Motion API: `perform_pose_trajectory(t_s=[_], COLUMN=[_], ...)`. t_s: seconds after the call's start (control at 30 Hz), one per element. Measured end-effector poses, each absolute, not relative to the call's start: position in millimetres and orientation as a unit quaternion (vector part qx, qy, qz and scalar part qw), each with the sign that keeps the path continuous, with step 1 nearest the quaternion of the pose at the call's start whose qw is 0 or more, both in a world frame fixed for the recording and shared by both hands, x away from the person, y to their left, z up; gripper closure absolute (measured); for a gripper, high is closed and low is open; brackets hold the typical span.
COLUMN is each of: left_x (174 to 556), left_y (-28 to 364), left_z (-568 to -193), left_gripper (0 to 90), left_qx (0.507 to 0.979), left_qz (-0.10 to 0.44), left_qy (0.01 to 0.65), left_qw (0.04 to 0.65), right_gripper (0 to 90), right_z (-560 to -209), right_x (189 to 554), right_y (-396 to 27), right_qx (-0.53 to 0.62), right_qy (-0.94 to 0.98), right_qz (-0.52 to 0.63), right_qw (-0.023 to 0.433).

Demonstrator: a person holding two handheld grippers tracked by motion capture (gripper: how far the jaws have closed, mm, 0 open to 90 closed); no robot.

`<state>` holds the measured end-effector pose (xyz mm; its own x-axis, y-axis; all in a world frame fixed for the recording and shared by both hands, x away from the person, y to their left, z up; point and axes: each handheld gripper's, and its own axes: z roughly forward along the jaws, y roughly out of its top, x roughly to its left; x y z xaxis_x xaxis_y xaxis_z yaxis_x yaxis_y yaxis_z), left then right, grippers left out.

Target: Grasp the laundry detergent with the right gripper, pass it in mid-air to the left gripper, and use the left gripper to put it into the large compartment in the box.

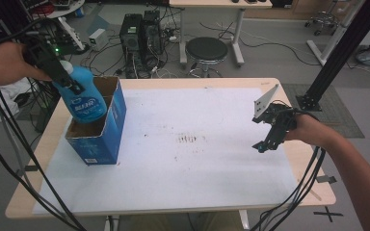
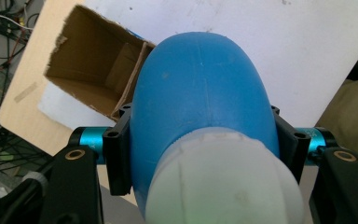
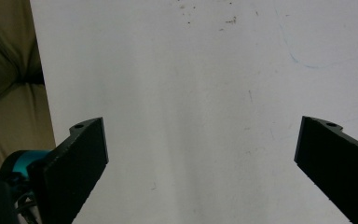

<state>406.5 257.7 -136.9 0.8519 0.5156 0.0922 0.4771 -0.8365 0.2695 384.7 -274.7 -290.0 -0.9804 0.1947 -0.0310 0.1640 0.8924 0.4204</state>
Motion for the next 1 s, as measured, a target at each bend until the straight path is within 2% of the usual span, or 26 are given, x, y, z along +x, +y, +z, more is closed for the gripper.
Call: perform_pose_trajectory(t_s=[0.6, 1.0], left_x=[421.5, 426.0], left_y=[261.7, 261.8], left_z=[-220.1, -257.1], left_gripper=[37.6, 37.6], left_qx=[0.96, 0.962], left_qz=[0.066, 0.052], left_qy=[0.252, 0.251], left_qw=[0.104, 0.095], right_gripper=[1.6, 1.6], right_z=[-295.1, -297.1], right_x=[385.5, 385.9], right_y=[-272.1, -273.2], right_qx=[0.09, 0.095], right_qy=[0.972, 0.972], right_qz=[0.214, 0.213], right_qw=[0.034, 0.034])
